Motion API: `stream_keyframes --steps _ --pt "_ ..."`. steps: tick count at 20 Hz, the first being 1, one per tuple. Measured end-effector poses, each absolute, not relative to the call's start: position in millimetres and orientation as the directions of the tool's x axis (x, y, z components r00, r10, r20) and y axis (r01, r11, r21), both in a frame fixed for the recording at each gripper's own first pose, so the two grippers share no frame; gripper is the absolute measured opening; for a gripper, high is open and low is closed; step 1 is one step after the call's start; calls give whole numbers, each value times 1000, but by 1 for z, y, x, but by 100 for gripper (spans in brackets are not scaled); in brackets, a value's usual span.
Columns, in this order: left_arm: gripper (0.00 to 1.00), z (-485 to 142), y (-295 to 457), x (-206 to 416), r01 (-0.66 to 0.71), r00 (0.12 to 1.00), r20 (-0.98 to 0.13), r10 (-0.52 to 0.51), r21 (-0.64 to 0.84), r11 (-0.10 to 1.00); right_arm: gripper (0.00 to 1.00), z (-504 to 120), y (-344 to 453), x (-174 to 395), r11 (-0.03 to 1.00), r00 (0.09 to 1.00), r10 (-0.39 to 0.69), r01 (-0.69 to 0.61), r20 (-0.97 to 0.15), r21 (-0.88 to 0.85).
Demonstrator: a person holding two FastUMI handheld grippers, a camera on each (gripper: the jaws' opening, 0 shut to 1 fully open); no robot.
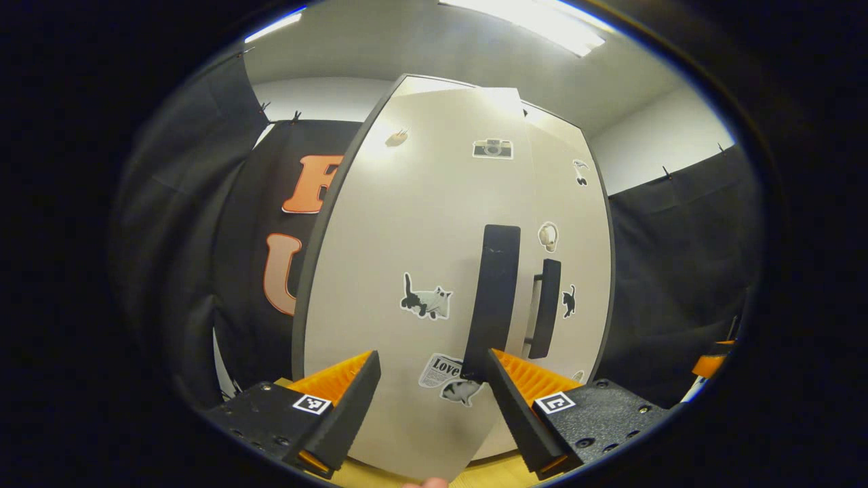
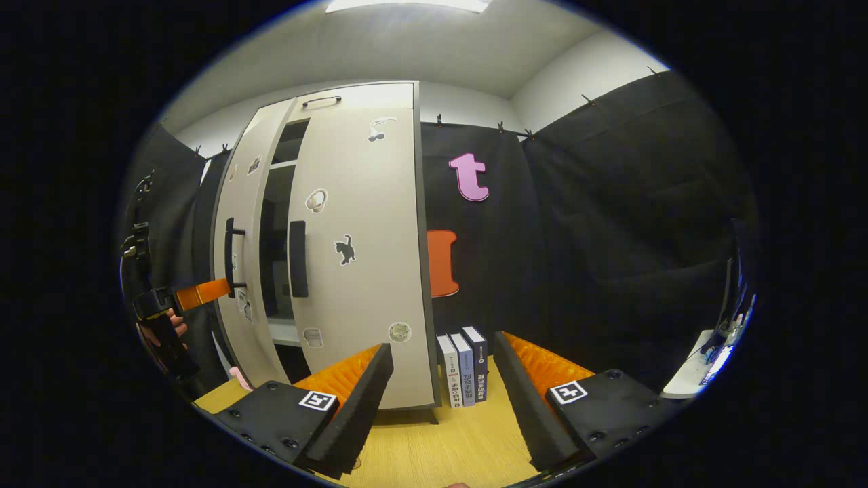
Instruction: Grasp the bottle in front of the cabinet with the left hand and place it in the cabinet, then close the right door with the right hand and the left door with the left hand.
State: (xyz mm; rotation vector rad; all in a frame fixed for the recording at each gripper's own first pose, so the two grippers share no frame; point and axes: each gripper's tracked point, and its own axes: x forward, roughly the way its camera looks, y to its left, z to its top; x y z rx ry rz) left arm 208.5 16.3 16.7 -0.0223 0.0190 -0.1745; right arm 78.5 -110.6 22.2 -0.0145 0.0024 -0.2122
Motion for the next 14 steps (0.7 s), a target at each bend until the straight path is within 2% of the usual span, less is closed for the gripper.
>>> stream_keyframes --steps 4,14 --pt "94 10 8 224 187 982 -23 -187 7 982 98 18 -110 86 980 980 -200 200 -4 -4" --pt "94 3 -5 244 222 975 -15 -222 -41 974 98 16 -90 122 987 986 -161 161 -40 -5"
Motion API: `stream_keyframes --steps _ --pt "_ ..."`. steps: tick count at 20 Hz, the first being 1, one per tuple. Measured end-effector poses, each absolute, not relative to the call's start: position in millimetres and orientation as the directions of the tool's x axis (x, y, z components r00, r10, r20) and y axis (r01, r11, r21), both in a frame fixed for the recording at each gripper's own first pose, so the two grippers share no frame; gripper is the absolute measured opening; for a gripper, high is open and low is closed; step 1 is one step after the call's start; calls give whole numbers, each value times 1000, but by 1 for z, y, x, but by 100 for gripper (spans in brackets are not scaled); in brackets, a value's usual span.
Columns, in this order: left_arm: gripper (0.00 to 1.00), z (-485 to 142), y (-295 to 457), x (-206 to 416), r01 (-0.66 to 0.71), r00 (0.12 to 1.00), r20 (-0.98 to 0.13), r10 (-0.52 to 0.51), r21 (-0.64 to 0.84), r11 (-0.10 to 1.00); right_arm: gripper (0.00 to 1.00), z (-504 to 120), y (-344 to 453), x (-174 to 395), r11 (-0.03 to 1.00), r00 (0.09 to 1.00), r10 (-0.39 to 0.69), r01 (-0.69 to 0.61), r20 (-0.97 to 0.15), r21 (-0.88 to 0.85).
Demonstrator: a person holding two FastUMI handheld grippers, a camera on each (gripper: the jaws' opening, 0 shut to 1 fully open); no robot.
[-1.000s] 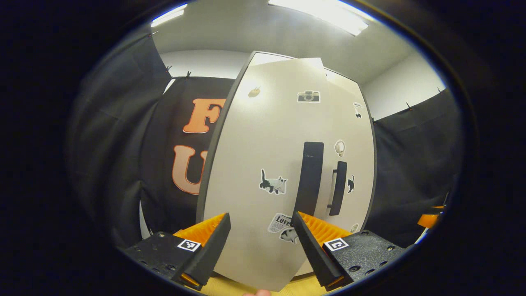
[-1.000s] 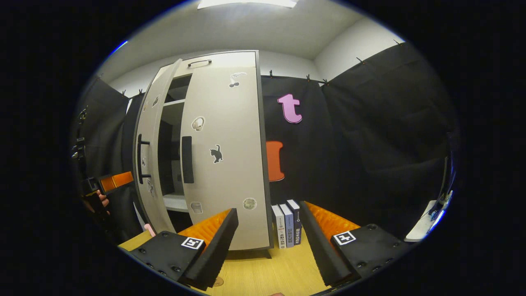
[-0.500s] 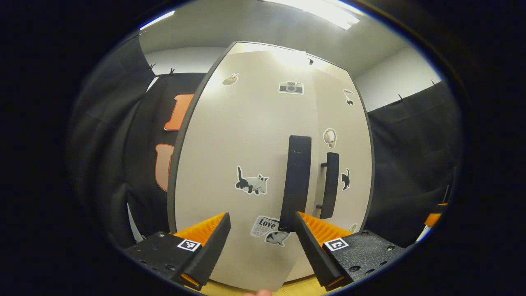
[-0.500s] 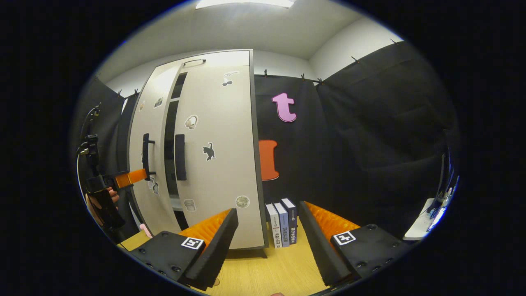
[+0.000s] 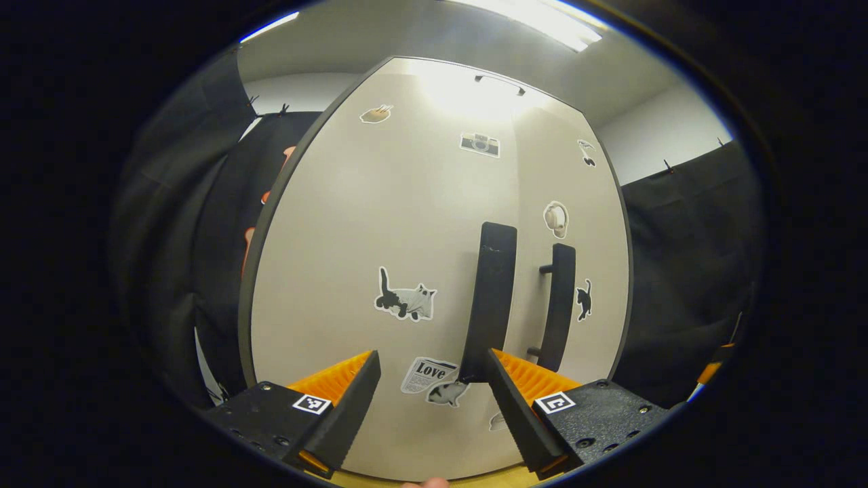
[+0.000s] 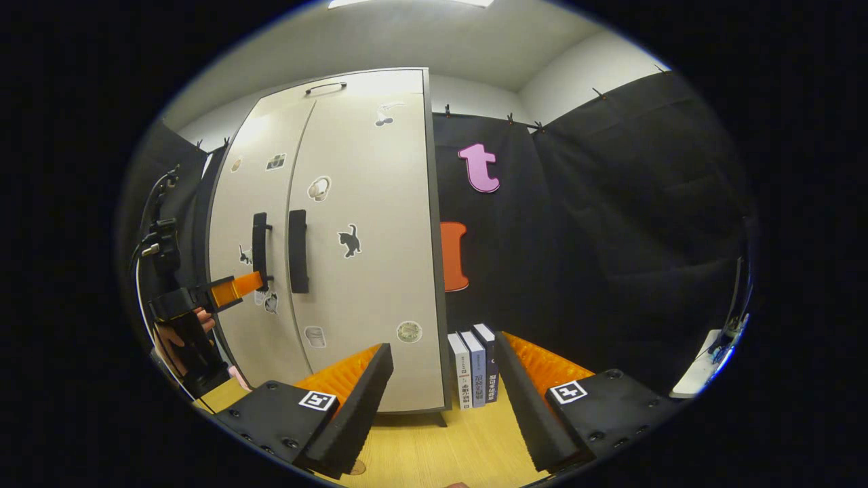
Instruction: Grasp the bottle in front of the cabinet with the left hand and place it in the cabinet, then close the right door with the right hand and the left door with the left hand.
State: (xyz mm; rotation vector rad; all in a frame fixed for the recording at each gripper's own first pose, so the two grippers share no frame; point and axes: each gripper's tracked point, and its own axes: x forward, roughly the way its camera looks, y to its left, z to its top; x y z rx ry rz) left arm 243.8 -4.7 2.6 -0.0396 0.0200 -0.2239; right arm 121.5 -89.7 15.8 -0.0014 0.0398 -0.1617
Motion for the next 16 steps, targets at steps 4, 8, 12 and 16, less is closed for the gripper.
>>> stream_keyframes --steps 4,8,12,16 --pt "94 24 10 227 181 982 53 -179 -35 983 98 5 -76 129 995 993 -100 101 -63 -1" --pt "94 37 35 178 78 996 51 -78 16 997 98 1 -64 120 999 997 -17 20 -74 38" --pt "94 40 59 105 -38 998 44 35 62 997 98 4 -57 100 996 997 59 -56 -39 67" --pt "94 31 52 37 -73 997 0 73 58 996 98 0 -44 66 989 990 135 -131 -51 75"
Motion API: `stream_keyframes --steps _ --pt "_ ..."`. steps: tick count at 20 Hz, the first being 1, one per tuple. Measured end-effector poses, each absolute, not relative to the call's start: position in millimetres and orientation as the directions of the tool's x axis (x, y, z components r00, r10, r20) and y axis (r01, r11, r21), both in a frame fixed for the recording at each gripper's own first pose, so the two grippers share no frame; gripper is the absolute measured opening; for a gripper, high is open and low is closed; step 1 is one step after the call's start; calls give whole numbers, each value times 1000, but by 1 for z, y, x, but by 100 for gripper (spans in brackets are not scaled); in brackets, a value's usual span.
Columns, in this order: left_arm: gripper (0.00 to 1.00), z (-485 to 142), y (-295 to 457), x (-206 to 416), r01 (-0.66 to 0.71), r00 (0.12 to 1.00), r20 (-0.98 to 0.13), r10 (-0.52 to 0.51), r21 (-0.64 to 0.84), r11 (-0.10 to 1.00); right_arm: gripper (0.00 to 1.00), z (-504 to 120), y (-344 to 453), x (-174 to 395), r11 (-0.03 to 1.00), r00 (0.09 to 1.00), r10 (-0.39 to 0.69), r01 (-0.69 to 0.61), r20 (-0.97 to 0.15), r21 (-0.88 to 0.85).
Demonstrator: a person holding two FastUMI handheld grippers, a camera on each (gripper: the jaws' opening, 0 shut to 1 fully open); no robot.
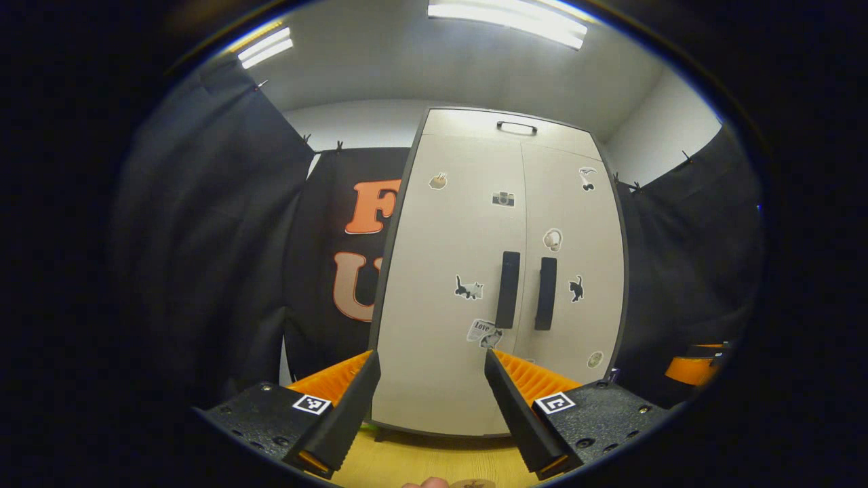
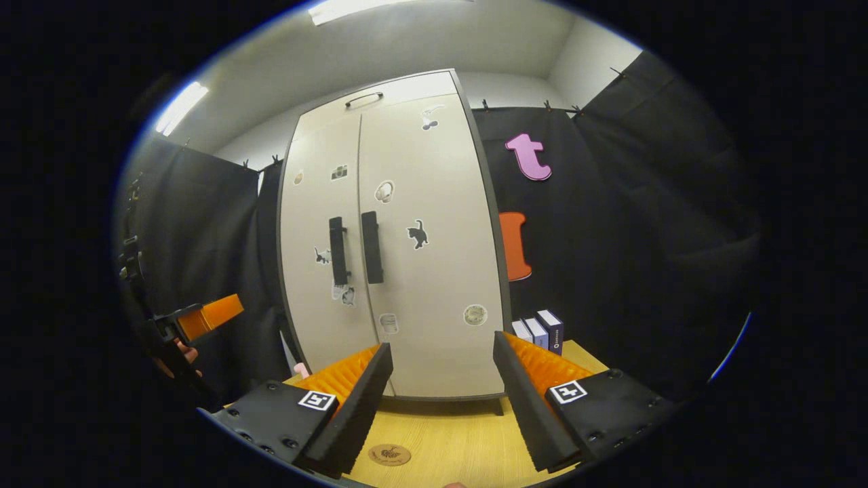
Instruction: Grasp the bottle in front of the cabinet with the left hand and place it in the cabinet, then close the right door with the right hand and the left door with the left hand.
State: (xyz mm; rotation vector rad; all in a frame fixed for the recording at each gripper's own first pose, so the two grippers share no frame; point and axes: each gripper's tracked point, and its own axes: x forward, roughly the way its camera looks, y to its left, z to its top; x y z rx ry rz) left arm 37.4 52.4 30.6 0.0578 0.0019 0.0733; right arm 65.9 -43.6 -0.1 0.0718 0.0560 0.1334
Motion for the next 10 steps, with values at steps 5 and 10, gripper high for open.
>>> stream_keyframes --steps 5,10 --pt "94 21 46 -12 -97 995 -9 98 63 993 98 1 -34 34 986 985 163 -160 -60 46" --pt "94 27 40 -24 -74 997 1 74 58 996 98 23 -33 21 987 988 157 -157 -4 33"
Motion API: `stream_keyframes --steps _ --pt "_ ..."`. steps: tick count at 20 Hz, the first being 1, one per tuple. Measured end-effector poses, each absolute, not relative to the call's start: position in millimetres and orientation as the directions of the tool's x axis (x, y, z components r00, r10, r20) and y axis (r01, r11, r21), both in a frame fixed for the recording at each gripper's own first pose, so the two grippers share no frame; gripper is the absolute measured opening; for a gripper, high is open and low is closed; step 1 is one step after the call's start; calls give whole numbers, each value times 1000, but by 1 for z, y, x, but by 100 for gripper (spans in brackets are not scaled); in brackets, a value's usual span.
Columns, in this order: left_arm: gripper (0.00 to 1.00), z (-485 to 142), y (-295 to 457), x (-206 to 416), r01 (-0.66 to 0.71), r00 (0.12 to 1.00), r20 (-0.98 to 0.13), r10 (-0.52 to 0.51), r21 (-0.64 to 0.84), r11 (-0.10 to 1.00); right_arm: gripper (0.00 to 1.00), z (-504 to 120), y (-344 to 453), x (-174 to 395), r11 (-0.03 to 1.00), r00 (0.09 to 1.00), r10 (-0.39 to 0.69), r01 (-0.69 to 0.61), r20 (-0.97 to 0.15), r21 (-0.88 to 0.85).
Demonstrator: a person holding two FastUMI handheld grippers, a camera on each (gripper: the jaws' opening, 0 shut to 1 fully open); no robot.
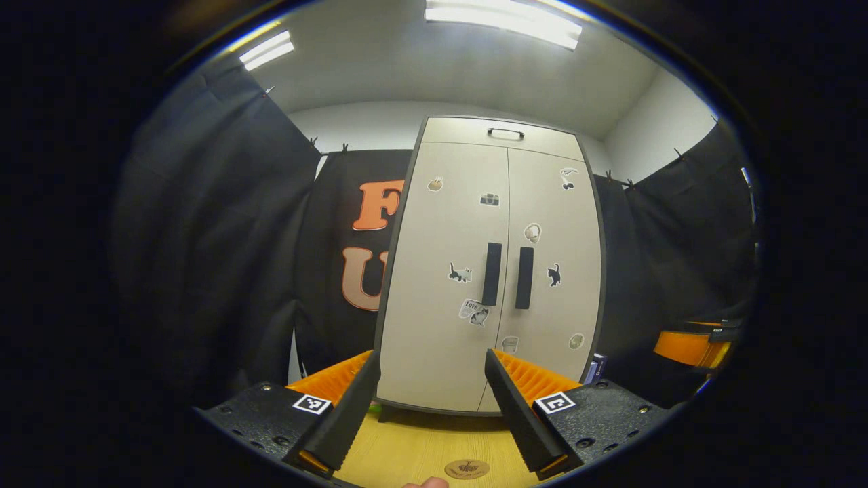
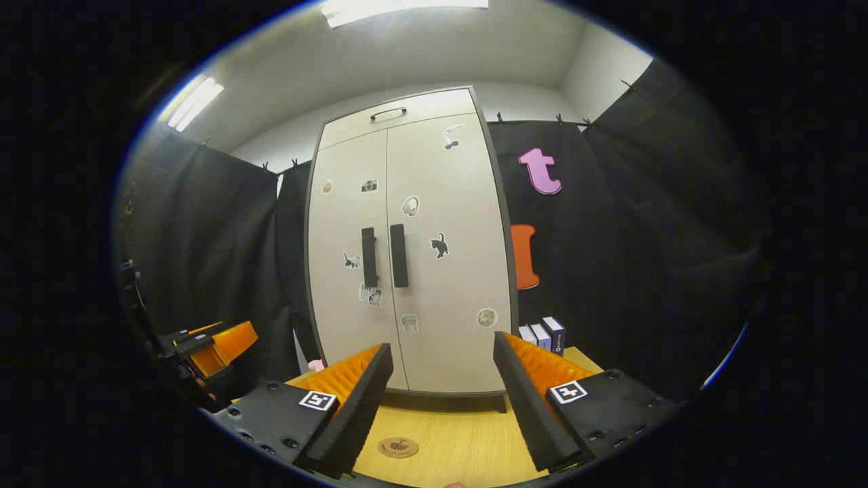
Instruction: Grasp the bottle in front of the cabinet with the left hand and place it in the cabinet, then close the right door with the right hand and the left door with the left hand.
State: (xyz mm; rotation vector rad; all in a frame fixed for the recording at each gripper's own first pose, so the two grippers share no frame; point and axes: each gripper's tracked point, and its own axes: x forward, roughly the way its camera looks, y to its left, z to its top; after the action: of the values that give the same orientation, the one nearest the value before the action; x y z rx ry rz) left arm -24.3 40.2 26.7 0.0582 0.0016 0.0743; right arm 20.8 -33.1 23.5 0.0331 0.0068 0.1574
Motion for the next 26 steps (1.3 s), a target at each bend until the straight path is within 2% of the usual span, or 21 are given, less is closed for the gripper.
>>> stream_keyframes --steps 5,15,26 --pt "94 32 36 -24 -63 998 20 62 47 997 98 22 -36 16 989 989 146 -145 -6 27" --pt "94 25 28 -32 -38 999 -12 39 18 999 98 21 -36 4 989 989 146 -146 -22 19" --pt "94 27 35 -50 -47 999 -12 47 13 999 98 31 -31 -13 989 989 147 -147 9 -7"
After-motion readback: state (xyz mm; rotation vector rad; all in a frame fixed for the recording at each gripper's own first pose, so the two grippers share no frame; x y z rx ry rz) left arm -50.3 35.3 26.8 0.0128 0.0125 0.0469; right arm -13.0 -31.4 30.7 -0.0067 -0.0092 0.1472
